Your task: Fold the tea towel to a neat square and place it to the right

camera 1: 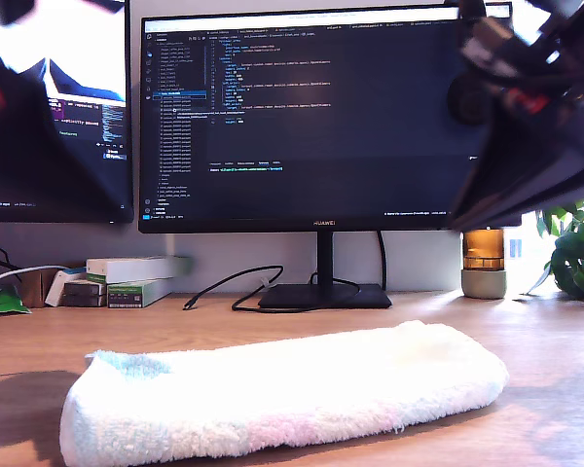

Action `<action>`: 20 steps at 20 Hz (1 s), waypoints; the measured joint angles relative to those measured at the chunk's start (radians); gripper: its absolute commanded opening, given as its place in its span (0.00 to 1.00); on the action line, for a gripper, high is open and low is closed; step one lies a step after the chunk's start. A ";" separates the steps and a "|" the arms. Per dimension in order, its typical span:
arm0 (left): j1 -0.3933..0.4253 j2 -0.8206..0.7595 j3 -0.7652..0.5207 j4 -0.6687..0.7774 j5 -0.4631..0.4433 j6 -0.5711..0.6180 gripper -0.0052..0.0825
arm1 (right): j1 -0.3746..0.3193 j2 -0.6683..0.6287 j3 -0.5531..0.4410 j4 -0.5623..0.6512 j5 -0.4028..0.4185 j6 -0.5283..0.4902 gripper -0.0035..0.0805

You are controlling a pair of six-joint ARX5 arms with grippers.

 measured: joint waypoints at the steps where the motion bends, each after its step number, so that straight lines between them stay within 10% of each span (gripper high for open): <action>1: 0.000 0.037 0.000 0.000 0.009 0.000 0.04 | 0.000 0.036 0.000 0.015 -0.011 0.023 0.03; 20: 0.000 0.440 0.078 0.107 -0.036 -0.002 0.04 | -0.109 0.377 0.005 0.189 -0.077 0.138 0.03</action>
